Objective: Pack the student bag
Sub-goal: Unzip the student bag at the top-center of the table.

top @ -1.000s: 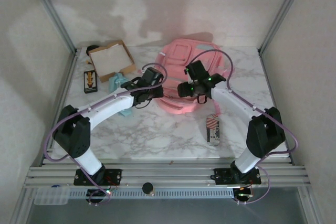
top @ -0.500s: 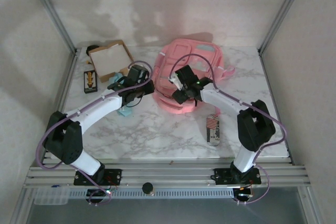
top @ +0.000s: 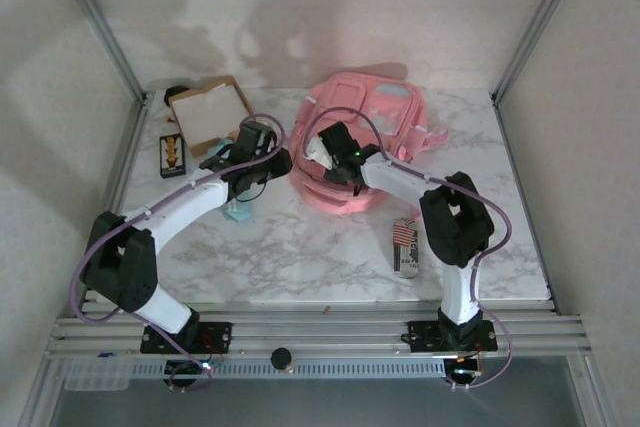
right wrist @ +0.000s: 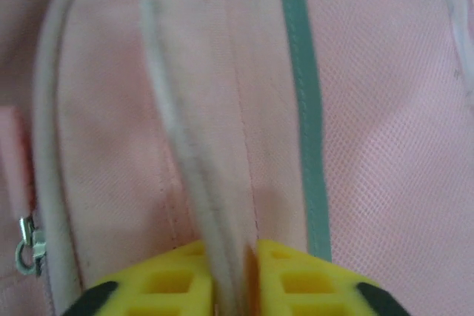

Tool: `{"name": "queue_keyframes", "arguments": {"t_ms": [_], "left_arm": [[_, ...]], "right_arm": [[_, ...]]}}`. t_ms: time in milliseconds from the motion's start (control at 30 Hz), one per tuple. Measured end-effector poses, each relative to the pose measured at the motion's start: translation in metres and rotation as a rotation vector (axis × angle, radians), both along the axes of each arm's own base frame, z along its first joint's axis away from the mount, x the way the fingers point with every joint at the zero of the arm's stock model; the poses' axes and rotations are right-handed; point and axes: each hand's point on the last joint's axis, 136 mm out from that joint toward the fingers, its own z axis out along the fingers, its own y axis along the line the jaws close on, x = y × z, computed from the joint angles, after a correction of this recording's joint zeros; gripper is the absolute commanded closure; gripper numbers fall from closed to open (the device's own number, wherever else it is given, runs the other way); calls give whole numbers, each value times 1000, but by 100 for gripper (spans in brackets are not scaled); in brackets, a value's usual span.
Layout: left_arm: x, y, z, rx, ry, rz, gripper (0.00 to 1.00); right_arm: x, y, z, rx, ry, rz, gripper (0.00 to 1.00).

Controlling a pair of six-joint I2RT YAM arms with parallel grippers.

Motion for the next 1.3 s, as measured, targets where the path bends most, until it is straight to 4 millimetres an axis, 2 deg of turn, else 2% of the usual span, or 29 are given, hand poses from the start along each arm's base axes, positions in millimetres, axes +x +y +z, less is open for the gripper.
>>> {"name": "queue_keyframes", "arguments": {"t_ms": [200, 367, 467, 700, 800, 1033, 1167, 1300], "left_arm": [[-2, -3, 0, 11, -6, -43, 69], [-1, -9, 7, 35, -37, -116, 66], [0, -18, 19, 40, -78, -182, 61], [-8, -53, 58, 123, -243, -397, 55], [-12, -64, 68, 153, -295, -477, 52], [-19, -72, 56, 184, -328, -583, 48], [-20, -84, 52, 170, -353, -645, 49], [-25, -96, 36, 136, -370, -690, 50]], "right_arm": [[9, 5, 22, 44, -47, 75, 100], [12, -7, 72, 192, -68, 131, 100], [11, -17, 90, 250, -65, 156, 100], [1, -21, 92, 342, 40, 220, 100], [-2, -24, 96, 374, 73, 235, 100], [-5, -28, 124, 476, 125, 253, 100], [-7, -32, 133, 545, 160, 257, 100], [-7, -35, 143, 611, 184, 255, 100]]}}
